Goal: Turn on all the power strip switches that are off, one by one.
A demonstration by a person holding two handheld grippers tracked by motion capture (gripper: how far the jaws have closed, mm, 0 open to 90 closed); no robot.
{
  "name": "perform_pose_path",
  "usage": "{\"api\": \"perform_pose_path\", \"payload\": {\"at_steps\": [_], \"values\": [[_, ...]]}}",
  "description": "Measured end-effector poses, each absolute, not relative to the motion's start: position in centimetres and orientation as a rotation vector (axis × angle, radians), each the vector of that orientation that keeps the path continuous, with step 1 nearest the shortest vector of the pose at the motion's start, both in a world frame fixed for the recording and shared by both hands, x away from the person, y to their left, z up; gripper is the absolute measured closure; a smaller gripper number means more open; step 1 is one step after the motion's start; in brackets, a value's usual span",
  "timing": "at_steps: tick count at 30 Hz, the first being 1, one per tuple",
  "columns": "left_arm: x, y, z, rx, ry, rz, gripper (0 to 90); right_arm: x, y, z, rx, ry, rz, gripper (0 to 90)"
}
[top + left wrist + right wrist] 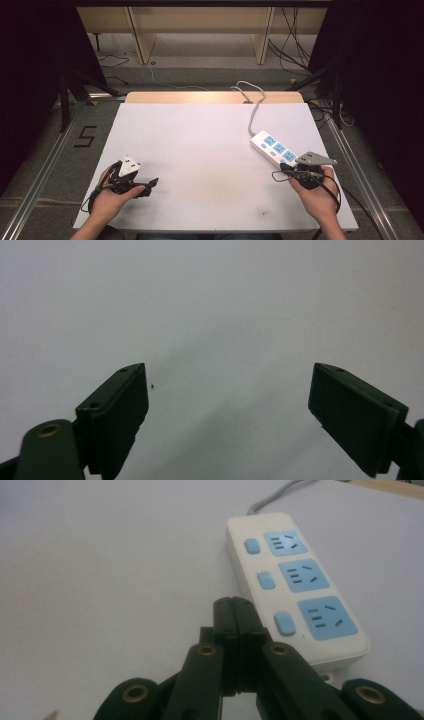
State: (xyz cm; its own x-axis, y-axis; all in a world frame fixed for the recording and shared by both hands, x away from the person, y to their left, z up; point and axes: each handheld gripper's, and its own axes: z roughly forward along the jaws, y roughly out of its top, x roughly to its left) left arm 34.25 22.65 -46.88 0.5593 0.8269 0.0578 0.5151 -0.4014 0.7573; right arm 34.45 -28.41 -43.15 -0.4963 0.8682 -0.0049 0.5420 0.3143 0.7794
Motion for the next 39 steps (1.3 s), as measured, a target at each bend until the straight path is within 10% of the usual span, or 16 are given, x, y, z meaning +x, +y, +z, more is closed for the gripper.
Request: {"api": "perform_pose_path", "payload": {"at_steps": [39], "values": [[34.3,22.6,-46.9,2.076,1.08,0.56,15.9,41.6,-27.5,-39.3,1.303,2.315,0.818,90.0]]}}
